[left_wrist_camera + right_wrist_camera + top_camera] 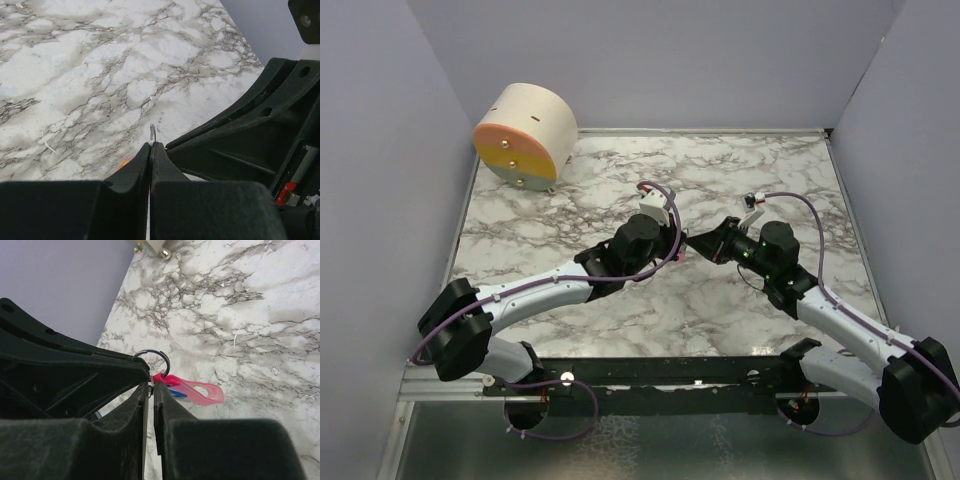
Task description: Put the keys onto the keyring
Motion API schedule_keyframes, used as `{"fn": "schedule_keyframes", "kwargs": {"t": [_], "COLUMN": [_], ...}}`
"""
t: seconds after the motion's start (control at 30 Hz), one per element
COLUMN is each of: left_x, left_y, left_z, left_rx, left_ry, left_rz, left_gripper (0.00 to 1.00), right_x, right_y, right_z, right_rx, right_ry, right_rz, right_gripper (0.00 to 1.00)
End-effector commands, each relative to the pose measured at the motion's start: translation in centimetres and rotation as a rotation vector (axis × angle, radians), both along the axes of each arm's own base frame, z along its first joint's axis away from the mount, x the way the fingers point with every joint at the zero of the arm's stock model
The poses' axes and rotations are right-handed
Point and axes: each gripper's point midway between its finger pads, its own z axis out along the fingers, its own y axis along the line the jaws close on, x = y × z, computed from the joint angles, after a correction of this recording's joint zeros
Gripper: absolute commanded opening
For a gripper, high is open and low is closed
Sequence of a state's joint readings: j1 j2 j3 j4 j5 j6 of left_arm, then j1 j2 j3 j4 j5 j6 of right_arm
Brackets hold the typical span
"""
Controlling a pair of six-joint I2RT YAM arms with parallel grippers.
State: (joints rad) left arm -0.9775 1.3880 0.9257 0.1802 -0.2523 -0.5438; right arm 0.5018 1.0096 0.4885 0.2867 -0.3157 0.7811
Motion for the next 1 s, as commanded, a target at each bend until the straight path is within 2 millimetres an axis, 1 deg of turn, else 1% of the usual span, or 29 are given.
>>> {"fn": "schedule_keyframes", "kwargs": {"t": [0.0, 0.2, 0.4, 0.6, 0.97], "left_x": [0.3, 0.4, 0.6, 0.5, 0.1], "left_y": [-0.5, -0.6, -1.0, -1.5, -2.3], "left_z": [2.0, 2.2, 2.1, 2.1, 3.1], "left_rx": [-0.022, -0.013, 0.010, 0.028, 0.012], "left_ry": [-0.034, -0.037, -0.028, -0.013, 0.000], "left_rz": [0.002, 0.004, -0.006, -0.025, -0.069], "left_gripper": [0.00, 0.00, 0.00, 0.00, 0.00], "right_x": [0.1, 0.3, 0.7, 1.2, 1.9], "right_y": [0.2, 0.1, -0.2, -1.3, -3.3], "right_z": [0.4, 0.4, 0.4, 0.5, 0.2], "right_rx": [0.012, -0.027, -0.111, -0.214, -0.331], "right_ry": [-0.027, -0.051, -0.097, -0.168, -0.232], "right_rz": [0.013, 0.025, 0.032, 0.009, -0.062], "right_gripper": [0.08, 0.01, 0.01, 0.01, 0.01]}}
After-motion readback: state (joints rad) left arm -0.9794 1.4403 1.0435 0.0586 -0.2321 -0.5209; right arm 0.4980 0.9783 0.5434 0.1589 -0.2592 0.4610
